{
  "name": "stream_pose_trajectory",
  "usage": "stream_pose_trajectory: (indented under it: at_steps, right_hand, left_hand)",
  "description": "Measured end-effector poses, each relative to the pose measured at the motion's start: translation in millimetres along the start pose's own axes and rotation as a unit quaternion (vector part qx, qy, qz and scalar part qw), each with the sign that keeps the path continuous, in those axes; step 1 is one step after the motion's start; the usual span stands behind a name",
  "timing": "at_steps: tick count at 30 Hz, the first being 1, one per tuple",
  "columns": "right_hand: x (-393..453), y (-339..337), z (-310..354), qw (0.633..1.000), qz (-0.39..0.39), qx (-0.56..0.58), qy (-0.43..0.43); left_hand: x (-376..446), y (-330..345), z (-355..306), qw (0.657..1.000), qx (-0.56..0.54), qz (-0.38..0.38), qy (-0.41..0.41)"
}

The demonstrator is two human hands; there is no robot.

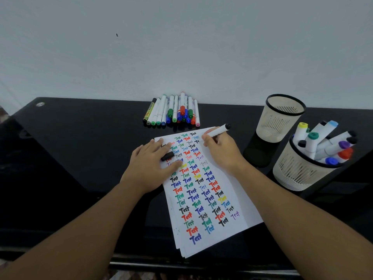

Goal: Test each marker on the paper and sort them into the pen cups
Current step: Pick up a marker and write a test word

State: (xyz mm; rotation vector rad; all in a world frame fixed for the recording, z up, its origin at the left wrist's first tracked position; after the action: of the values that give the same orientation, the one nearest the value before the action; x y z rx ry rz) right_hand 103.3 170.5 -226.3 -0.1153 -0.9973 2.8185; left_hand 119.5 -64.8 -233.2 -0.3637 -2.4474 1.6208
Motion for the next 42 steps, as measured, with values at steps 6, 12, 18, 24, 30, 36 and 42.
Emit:
stream_pose_trajectory:
  at_steps: [6,12,18,24,30,36,42]
  right_hand:
    - [1.0,1.3,0.4,1.0,-0.003,-0.01,0.004]
    - [0.8,0.1,-0.4,1.0,0.001,-0.012,0.0]
    - [0.2,-1.0,-2.1,1.0,-0.009,-0.002,0.009]
    - [-0.3,-0.7,1.4,1.0,0.001,-0.019,0.008]
    - [-1.3,-2.1,1.4,1.0,-0.001,-0.022,0.007]
    - [-0.3,-1.8,1.6,1.0,-0.009,-0.016,0.008]
    - [-1.8,-1.9,3.3,0.999,-0.008,-0.038,0.001]
  left_hand:
    - [0.8,-0.2,0.1,1.0,0.001,0.005,-0.001]
    - [0.8,-0.1,0.6,1.0,0.001,0.0,0.003]
    - [0.3,0.4,1.5,1.0,-0.004,0.0,0.001]
    - [1.0,0.6,1.0,1.0,0.004,0.0,0.003]
    - [1.0,0.7,1.3,1.0,0.003,-0.003,0.004]
    - [0.0,0.0,0.7,1.0,-0.004,-0.002,0.003]
    - [0.3,0.6,1.4,1.0,-0.004,-0.008,0.008]
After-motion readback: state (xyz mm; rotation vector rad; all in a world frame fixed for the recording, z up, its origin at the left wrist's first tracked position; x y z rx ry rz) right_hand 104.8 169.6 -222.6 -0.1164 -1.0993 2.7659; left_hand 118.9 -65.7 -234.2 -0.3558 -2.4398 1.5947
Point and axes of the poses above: each hand's wrist, its own x-axis towards the middle knuckle, its own y-axis out of the palm, z = x × y, the point moved 2 cm from there along x, towards the middle knuckle, and after that the axes turned 6 degrees about -x, right-handed, at the moved point
